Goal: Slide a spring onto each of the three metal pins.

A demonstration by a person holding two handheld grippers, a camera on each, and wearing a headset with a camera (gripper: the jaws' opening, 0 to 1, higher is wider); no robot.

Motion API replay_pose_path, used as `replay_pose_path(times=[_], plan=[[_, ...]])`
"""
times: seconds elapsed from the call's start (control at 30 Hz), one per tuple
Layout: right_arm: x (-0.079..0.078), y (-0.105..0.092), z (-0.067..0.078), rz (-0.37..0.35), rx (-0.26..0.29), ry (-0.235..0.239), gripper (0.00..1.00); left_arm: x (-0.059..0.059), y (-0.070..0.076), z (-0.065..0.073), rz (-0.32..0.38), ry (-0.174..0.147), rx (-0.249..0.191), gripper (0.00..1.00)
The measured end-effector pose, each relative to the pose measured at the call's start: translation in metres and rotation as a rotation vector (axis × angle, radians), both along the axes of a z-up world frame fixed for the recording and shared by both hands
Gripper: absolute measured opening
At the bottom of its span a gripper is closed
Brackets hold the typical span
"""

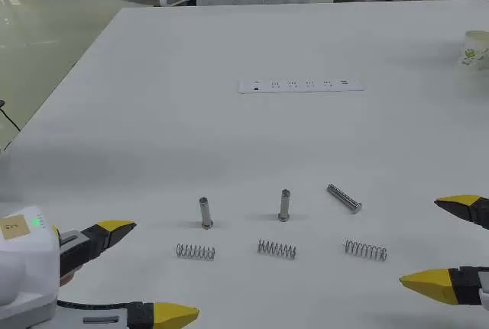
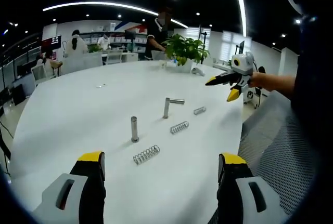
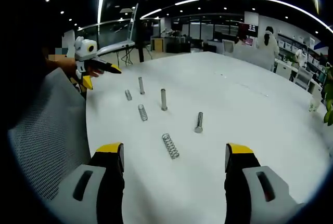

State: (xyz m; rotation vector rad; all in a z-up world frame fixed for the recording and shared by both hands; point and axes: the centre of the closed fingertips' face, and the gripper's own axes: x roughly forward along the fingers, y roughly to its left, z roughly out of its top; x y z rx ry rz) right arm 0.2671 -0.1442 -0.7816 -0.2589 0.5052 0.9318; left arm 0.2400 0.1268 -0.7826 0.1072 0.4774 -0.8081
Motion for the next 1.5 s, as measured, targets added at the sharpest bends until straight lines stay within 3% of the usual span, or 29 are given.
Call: replay_pose_path(times=[1.5], plan=[[-0.0015,-0.0019,-0.0033,0.000,-0.022,0.014,0.76,-0.0031,0.0031,-0.0034,0.007,0.008,0.008,0.85]])
